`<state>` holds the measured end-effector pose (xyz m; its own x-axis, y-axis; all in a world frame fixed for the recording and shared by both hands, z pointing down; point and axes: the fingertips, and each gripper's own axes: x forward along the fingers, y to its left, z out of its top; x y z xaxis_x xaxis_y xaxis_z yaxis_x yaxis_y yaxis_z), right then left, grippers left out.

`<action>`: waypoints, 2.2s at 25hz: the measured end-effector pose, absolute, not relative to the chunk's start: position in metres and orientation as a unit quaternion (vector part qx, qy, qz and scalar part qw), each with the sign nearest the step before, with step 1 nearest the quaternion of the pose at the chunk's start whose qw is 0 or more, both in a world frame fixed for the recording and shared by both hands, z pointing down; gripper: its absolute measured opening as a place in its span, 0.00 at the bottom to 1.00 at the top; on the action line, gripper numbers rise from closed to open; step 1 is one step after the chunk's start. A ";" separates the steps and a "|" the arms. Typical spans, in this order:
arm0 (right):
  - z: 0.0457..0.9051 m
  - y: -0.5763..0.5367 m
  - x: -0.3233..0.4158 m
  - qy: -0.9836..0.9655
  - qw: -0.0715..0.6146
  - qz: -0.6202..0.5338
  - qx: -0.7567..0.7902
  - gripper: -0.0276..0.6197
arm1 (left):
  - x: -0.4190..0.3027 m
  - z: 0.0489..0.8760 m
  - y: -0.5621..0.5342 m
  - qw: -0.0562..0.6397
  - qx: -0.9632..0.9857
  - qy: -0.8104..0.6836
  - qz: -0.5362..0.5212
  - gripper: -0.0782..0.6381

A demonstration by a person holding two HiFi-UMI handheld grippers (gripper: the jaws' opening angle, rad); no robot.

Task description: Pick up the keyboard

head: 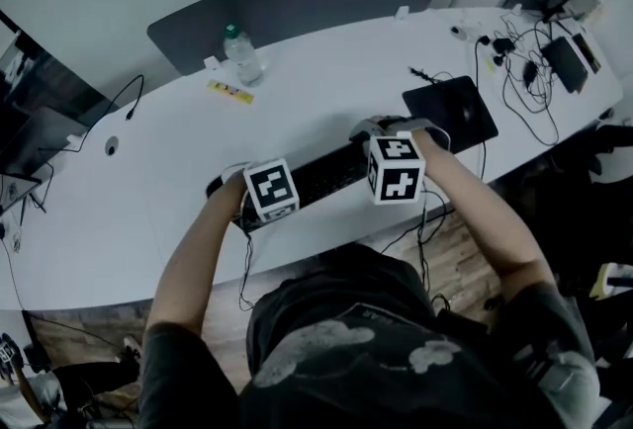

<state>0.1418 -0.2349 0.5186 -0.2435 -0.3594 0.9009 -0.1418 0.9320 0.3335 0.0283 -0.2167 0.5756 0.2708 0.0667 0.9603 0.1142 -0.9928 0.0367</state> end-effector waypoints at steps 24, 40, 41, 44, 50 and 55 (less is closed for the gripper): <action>0.440 -0.147 0.057 -0.800 0.301 0.053 0.516 0.13 | -0.089 0.521 -0.170 -0.187 -0.889 0.055 -0.414 0.23; 0.435 -0.032 0.062 -0.717 0.149 0.128 0.668 0.05 | -0.104 0.461 -0.120 -0.165 -0.952 0.185 -0.181 0.23; 0.437 -0.027 0.065 -0.715 0.143 0.132 0.672 0.05 | -0.106 0.460 -0.119 -0.166 -0.952 0.193 -0.171 0.22; 0.445 -0.015 0.077 -0.704 0.125 0.147 0.683 0.05 | -0.111 0.455 -0.114 -0.170 -0.950 0.216 -0.147 0.23; 0.447 0.005 0.093 -0.709 0.098 0.154 0.681 0.05 | -0.118 0.445 -0.097 -0.163 -0.943 0.261 -0.124 0.23; 0.443 0.024 0.112 -0.719 0.085 0.159 0.671 0.04 | -0.115 0.432 -0.069 -0.171 -0.934 0.295 -0.105 0.23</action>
<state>0.1117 0.0244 0.4435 -0.0851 -0.9382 0.3355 -0.9923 0.0493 -0.1138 -0.1151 -0.0687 0.4322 0.8041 -0.5154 0.2962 -0.5869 -0.7675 0.2578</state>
